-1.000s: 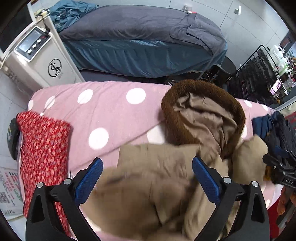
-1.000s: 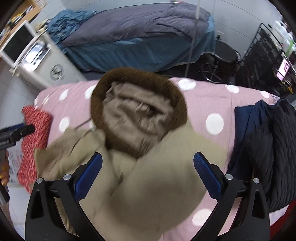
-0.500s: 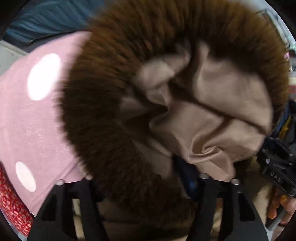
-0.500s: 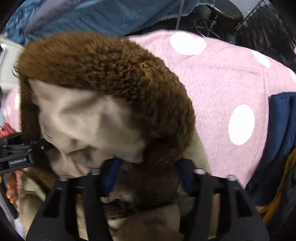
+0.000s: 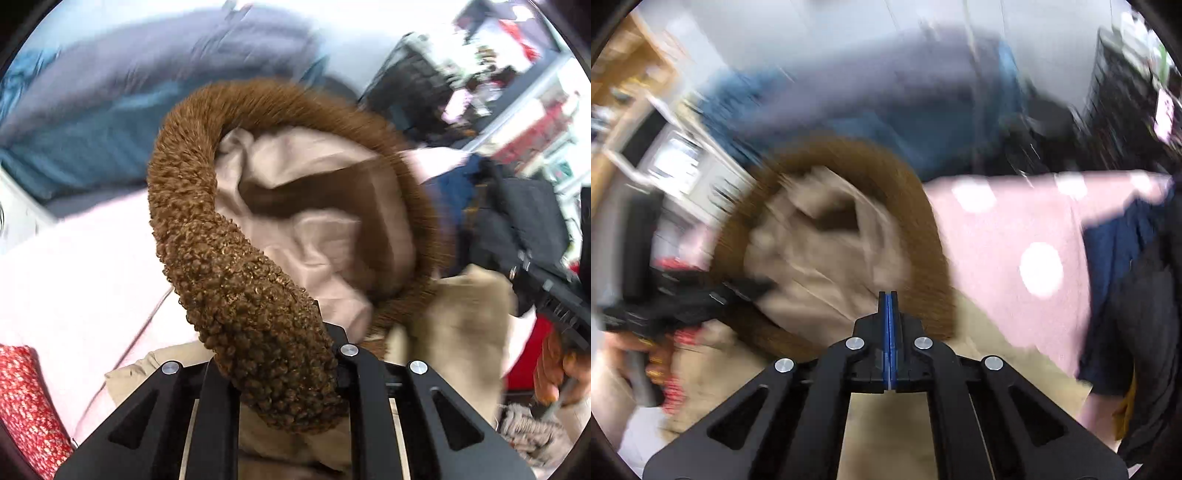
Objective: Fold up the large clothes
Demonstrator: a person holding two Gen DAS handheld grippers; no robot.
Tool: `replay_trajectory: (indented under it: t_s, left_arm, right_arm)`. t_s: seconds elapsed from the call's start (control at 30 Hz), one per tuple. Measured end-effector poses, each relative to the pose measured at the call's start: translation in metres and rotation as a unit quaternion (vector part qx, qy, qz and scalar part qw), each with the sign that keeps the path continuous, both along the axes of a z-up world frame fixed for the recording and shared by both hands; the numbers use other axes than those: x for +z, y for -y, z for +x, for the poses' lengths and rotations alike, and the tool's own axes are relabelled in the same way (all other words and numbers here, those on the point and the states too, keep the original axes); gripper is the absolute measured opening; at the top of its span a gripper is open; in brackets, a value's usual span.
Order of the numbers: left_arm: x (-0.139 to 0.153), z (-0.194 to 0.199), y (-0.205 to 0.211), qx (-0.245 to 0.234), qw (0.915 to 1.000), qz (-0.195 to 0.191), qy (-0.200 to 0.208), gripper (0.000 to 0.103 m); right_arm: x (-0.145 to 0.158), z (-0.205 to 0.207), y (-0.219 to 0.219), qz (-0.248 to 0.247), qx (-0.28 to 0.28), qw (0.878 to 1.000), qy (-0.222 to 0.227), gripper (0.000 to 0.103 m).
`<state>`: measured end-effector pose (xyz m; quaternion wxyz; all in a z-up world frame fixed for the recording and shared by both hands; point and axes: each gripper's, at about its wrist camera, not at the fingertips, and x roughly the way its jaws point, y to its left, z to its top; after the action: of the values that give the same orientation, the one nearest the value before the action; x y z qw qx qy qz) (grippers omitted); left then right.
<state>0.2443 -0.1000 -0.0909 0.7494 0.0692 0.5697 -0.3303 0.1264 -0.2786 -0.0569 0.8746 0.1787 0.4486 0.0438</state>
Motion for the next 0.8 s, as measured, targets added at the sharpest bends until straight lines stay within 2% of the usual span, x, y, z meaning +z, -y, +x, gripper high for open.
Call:
replay_trajectory:
  t_s: [0.07, 0.1, 0.17, 0.2, 0.23, 0.27, 0.3, 0.33, 0.4, 0.47, 0.6, 0.7, 0.8]
  left_arm:
    - [0.028, -0.026, 0.002, -0.012, 0.9996, -0.019, 0.020, 0.015]
    - [0.042, -0.040, 0.004, -0.019, 0.9990, -0.022, 0.035, 0.015]
    - [0.059, -0.065, 0.008, -0.024, 0.9981, -0.022, 0.053, 0.015]
    - [0.063, -0.078, 0.011, -0.026, 0.9975, -0.024, 0.061, 0.015]
    - [0.067, -0.093, 0.013, -0.026, 0.9971, -0.023, 0.068, 0.015]
    - [0.067, -0.103, 0.012, -0.024, 0.9969, -0.021, 0.072, 0.015]
    - [0.065, -0.112, 0.006, -0.015, 0.9976, -0.026, 0.062, 0.015]
    - [0.061, -0.120, -0.004, -0.005, 0.9981, -0.035, 0.051, 0.015]
    - [0.064, -0.137, -0.009, 0.016, 0.9978, -0.051, 0.039, 0.015]
    - [0.064, -0.170, -0.019, 0.034, 0.9973, -0.049, 0.043, 0.015]
    - [0.061, -0.213, -0.046, 0.096, 0.9922, -0.080, 0.004, 0.015]
    - [0.054, -0.228, -0.061, 0.113, 0.9919, -0.056, 0.008, 0.015]
    - [0.052, -0.222, -0.066, 0.115, 0.9920, -0.050, 0.008, 0.015]
  right_arm:
    - [0.046, -0.021, -0.006, -0.032, 0.020, 0.997, 0.069, 0.000]
    - [0.062, -0.026, -0.007, -0.034, 0.025, 0.996, 0.083, 0.000]
    - [0.073, -0.026, 0.002, 0.033, 0.037, 0.997, 0.062, 0.001]
    - [0.071, -0.028, 0.009, 0.061, 0.020, 0.997, 0.050, 0.002]
    - [0.064, -0.031, 0.018, 0.073, -0.003, 0.997, 0.038, 0.015]
    - [0.057, -0.032, 0.025, 0.065, -0.014, 0.997, 0.024, 0.056]
    - [0.048, -0.036, 0.026, 0.042, -0.020, 0.999, 0.007, 0.080]
    - [0.037, -0.041, 0.026, 0.006, -0.034, 0.999, -0.012, 0.092]
    - [0.019, -0.045, 0.020, -0.027, -0.053, 0.998, -0.026, 0.092]
    - [-0.007, -0.052, 0.025, -0.041, -0.069, 0.995, -0.064, 0.092]
    - [-0.029, -0.049, 0.048, -0.022, -0.085, 0.991, -0.098, 0.092]
    - [-0.039, -0.030, 0.055, -0.029, -0.071, 0.992, -0.098, 0.092]
    - [-0.051, -0.008, 0.043, -0.037, -0.041, 0.993, -0.100, 0.092]
